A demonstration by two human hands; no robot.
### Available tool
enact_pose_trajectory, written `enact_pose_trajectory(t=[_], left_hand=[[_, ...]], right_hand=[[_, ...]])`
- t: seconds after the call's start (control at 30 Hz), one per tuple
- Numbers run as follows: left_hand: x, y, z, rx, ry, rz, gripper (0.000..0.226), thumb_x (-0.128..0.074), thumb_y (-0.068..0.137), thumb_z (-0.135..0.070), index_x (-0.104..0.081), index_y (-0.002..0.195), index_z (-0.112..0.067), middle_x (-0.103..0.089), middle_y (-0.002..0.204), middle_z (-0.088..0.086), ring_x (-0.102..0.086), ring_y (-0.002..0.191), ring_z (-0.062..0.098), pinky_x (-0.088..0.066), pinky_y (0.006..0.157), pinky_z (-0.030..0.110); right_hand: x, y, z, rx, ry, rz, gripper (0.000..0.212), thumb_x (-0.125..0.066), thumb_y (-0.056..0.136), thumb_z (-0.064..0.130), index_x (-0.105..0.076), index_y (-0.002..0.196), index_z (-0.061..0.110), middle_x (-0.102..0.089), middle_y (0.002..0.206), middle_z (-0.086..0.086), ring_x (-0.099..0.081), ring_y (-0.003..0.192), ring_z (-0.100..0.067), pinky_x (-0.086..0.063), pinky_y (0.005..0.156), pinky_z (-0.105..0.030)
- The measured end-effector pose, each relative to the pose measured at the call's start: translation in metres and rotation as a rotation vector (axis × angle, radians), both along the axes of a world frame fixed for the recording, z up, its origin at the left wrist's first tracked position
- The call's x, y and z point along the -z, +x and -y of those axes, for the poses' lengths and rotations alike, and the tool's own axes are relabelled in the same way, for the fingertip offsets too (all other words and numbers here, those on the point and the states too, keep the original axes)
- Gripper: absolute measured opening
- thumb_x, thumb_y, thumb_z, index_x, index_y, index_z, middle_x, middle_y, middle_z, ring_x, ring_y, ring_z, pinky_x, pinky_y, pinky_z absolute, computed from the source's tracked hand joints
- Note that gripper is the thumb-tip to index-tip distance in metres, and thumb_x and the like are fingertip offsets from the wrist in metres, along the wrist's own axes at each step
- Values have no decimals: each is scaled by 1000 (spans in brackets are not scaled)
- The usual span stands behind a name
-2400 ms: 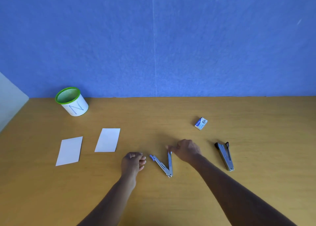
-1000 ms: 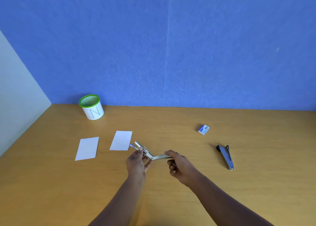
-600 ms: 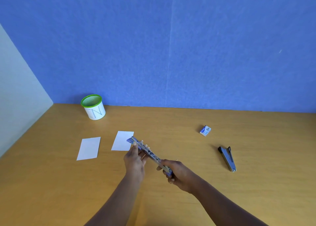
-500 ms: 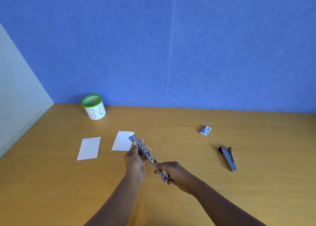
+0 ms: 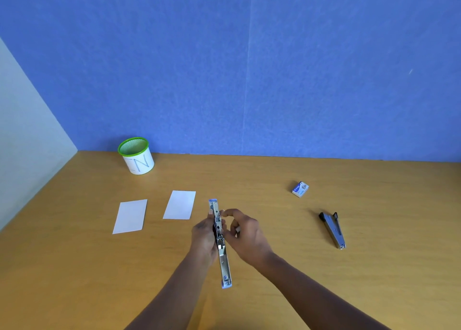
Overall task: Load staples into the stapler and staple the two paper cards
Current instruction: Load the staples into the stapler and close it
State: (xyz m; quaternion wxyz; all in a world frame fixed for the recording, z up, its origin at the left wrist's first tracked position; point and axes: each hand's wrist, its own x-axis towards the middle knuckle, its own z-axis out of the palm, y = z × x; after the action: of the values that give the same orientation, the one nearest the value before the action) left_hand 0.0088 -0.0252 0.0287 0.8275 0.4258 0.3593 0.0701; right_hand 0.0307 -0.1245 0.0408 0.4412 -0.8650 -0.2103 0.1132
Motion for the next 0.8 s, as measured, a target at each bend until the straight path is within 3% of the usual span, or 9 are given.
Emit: enact_pose_trajectory(t=[0.07, 0.17, 0.37, 0.5, 0.57, 0.67, 0.8], left_hand=[[-1, -1, 2, 28, 33, -42, 35, -43, 99, -19, -58, 71, -3, -55, 59, 8, -53, 41, 14, -43, 42, 20], [-4, -6, 5, 46, 63, -55, 36, -45, 98, -17, -57, 67, -2, -57, 44, 2, -53, 36, 12, -43, 37, 16], [-2, -9, 5, 73, 94, -69, 40, -46, 97, -20, -56, 63, -3, -55, 41, 2, -52, 36, 14, -43, 38, 20], [-1, -8, 4, 101, 139, -66, 40, -48, 97, -23, -60, 63, -5, -56, 46, 3, -51, 37, 13, -41, 42, 22], [-1, -8, 3, 114, 153, -70, 36, -48, 97, -24, -64, 70, -6, -55, 48, 3, -51, 37, 12, -38, 43, 21], [1, -7, 3, 123, 151, -67, 33, -47, 97, -24, -68, 82, -4, -54, 46, -1, -49, 40, 11, -34, 50, 26], [3, -7, 3, 124, 172, -89, 31, -49, 96, -23, -70, 85, -3, -57, 50, -2, -47, 52, 15, -37, 55, 26]], right_hand=[[0, -4, -3, -53, -23, 29, 38, -54, 86, 11, -52, 123, 19, -48, 70, 3, -44, 57, -7, -35, 56, -18], [2, -10, -4, -95, -67, 81, 50, -51, 87, 11, -40, 135, 20, -48, 82, 2, -44, 72, -14, -33, 64, -18], [4, -14, -4, -107, -71, 125, 57, -49, 90, 14, -29, 143, 18, -58, 97, -7, -51, 84, -18, -35, 71, -18], [5, -13, -5, -79, -71, 94, 56, -52, 88, 16, -31, 140, 23, -49, 78, 4, -45, 72, -12, -35, 63, -18], [3, -12, -5, -65, -69, 74, 55, -54, 86, 16, -32, 136, 25, -43, 67, 10, -44, 63, -8, -34, 54, -12], [1, -7, -1, -74, -75, 88, 55, -57, 85, 16, -34, 135, 24, -36, 66, 20, -41, 60, 1, -32, 52, -10], [2, -3, 2, -64, -92, 116, 52, -57, 86, 19, -38, 134, 26, -36, 63, 12, -43, 66, -13, -31, 58, -20]])
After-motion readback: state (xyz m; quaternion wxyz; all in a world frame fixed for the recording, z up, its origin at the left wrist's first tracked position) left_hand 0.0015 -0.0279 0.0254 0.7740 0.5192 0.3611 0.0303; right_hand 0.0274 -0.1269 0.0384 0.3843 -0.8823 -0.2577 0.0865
